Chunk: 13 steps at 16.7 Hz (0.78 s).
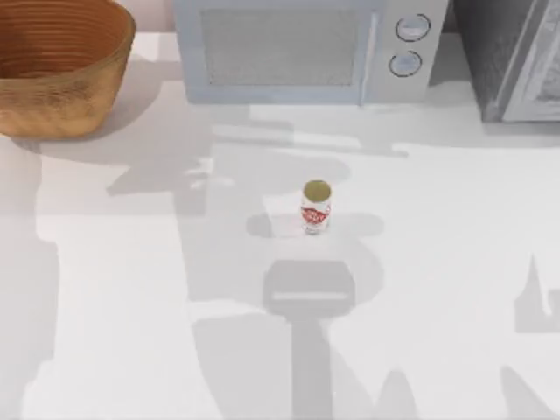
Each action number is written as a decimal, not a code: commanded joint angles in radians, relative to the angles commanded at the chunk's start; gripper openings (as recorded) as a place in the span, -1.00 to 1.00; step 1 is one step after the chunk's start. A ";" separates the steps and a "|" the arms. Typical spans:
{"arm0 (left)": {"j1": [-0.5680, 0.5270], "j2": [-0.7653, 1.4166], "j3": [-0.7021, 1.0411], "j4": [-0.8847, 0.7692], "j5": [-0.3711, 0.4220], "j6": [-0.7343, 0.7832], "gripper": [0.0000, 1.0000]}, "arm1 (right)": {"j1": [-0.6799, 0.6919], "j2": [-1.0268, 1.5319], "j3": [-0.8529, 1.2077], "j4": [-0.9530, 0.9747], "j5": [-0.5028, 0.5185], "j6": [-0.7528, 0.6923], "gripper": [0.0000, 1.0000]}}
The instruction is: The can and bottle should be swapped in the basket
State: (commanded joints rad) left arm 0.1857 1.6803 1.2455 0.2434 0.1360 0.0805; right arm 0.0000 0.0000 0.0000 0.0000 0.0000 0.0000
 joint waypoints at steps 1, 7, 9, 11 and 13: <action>-0.030 0.006 0.044 -0.060 -0.005 -0.006 -1.00 | 0.000 0.000 0.000 0.000 0.000 0.000 1.00; -0.113 0.029 0.150 -0.205 -0.017 -0.029 -1.00 | 0.000 0.000 0.000 0.000 0.000 0.000 1.00; -0.113 0.029 0.150 -0.205 -0.017 -0.029 -1.00 | 0.000 0.000 0.000 0.000 0.000 0.000 1.00; -0.110 0.029 0.150 -0.200 -0.017 -0.027 -1.00 | 0.000 0.000 0.000 0.000 0.000 0.000 1.00; -0.115 0.065 0.173 -0.168 -0.019 -0.027 -1.00 | 0.000 0.000 0.000 0.000 0.000 0.000 1.00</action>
State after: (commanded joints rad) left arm 0.0709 1.7455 1.4186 0.0754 0.1169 0.0534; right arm 0.0000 0.0000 0.0000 0.0000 0.0000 0.0000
